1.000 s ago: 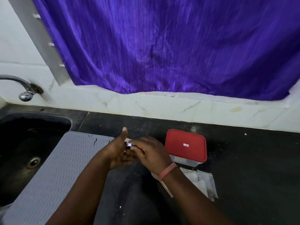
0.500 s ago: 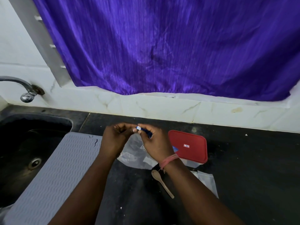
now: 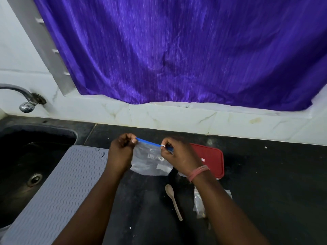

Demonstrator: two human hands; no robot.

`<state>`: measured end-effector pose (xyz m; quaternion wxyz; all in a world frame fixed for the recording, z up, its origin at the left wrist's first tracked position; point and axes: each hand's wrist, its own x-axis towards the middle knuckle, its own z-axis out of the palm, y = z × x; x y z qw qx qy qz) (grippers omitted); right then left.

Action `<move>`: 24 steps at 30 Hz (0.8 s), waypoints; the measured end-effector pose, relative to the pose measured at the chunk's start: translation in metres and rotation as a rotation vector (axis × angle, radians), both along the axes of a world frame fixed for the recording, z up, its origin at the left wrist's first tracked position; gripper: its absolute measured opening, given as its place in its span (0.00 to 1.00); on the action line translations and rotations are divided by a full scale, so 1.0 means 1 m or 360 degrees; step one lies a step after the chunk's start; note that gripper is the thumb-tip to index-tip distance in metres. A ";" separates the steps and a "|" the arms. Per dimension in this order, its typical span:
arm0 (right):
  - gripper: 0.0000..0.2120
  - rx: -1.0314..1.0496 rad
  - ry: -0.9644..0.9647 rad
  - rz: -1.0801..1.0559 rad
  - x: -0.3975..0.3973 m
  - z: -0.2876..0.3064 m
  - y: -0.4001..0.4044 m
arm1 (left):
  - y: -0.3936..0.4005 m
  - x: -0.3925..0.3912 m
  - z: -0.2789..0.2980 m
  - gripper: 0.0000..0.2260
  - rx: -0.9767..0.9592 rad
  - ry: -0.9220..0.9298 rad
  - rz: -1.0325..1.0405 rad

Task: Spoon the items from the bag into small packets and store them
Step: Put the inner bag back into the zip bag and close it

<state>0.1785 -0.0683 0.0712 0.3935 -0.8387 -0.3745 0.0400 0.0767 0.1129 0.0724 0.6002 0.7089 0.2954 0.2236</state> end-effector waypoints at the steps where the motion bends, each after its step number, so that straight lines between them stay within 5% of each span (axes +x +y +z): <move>1: 0.01 -0.0015 0.0019 -0.0024 0.004 -0.003 -0.007 | 0.004 -0.001 -0.001 0.06 -0.0054 -0.0061 0.0020; 11: 0.02 0.0401 0.0434 -0.0198 0.005 -0.022 -0.021 | 0.025 0.000 -0.038 0.05 -0.0115 -0.0120 0.0229; 15: 0.08 0.0298 0.0463 -0.0381 0.005 -0.043 0.001 | 0.020 0.009 -0.052 0.07 0.0173 -0.0015 0.0326; 19: 0.09 0.0065 0.0510 -0.0529 0.014 -0.073 0.030 | 0.003 0.000 -0.078 0.20 0.0504 0.0321 0.0431; 24: 0.09 -0.0120 0.0486 -0.0664 0.023 -0.083 0.043 | -0.027 -0.017 -0.132 0.27 0.0864 0.0882 -0.0371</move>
